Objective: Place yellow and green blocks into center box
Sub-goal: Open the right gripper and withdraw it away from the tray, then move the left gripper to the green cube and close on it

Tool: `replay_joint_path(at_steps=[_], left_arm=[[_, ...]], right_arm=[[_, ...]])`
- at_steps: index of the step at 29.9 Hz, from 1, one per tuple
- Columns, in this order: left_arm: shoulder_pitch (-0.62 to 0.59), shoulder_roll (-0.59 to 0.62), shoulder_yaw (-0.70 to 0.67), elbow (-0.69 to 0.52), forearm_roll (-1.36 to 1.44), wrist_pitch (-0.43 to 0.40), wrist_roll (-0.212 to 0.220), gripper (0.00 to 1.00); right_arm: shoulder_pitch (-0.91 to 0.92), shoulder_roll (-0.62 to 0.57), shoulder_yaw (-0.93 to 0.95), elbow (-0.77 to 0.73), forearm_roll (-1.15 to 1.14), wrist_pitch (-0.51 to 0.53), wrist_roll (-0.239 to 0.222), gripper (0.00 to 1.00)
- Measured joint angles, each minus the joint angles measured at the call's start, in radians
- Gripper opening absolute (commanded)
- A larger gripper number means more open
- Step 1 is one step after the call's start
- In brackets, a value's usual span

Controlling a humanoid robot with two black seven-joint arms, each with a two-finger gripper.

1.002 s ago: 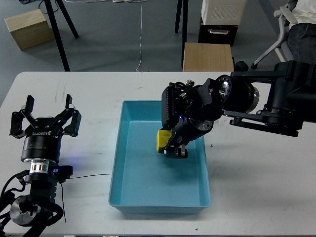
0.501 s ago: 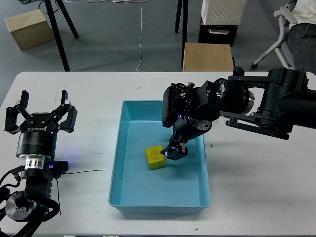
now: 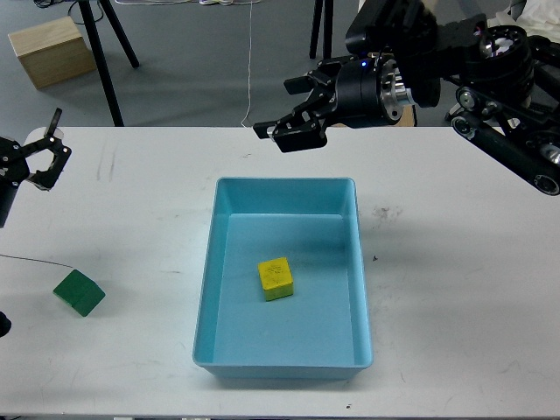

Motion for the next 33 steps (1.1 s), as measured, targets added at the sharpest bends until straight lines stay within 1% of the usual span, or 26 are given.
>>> replay_joint_path(at_steps=[2,5,8,10,12,13,16,18,20,24,27,29,33], left_arm=[[-0.065,0.051,0.002,0.083,0.020,0.039,0.000,1.00],[-0.150,0.105,0.002,0.200,0.049,0.047,0.000,1.00],[-0.193,0.147,0.000,0.247,0.171,0.006,0.000,1.00],[-0.204,0.166,-0.006,0.254,0.326,-0.012,0.000,1.00],[-0.217,0.175,-0.008,0.255,0.527,-0.010,0.000,1.00],[-0.222,0.176,-0.009,0.255,0.638,0.001,0.000,1.00],[-0.227,0.192,-0.011,0.249,0.952,0.044,0.000,1.00],[-0.228,0.217,-0.009,0.233,1.157,0.053,0.000,1.00],[-0.225,0.247,0.000,0.185,1.341,0.053,0.000,1.00],[-0.213,0.322,0.032,0.041,1.575,0.046,-0.001,1.00],[-0.213,0.385,0.112,-0.073,1.736,0.038,-0.001,1.00],[-0.219,0.408,0.174,-0.112,1.827,0.037,-0.001,1.00],[-0.235,0.415,0.273,-0.145,2.027,0.036,-0.001,0.98]], right_arm=[[-0.043,0.061,0.086,-0.001,0.042,0.000,0.000,0.98],[-0.128,0.163,0.216,0.007,0.091,0.000,0.000,0.98],[-0.218,0.254,0.333,0.030,0.104,-0.014,0.000,0.98],[-0.274,0.292,0.395,0.067,0.108,-0.040,0.000,0.98],[-0.337,0.306,0.453,0.128,0.121,-0.057,-0.005,0.98],[-0.376,0.309,0.482,0.167,0.133,-0.061,-0.022,0.98],[-0.495,0.310,0.555,0.282,0.174,-0.065,-0.095,0.98],[-0.576,0.308,0.612,0.345,0.190,-0.065,-0.135,0.98],[-0.664,0.307,0.676,0.396,0.200,-0.064,-0.157,0.98],[-0.812,0.286,0.763,0.454,0.255,-0.062,-0.168,0.98],[-0.929,0.248,0.816,0.488,0.351,-0.068,-0.169,0.98],[-0.987,0.238,0.858,0.506,0.417,-0.071,-0.169,0.98],[-1.083,0.232,0.979,0.527,0.509,-0.073,-0.169,0.98]])
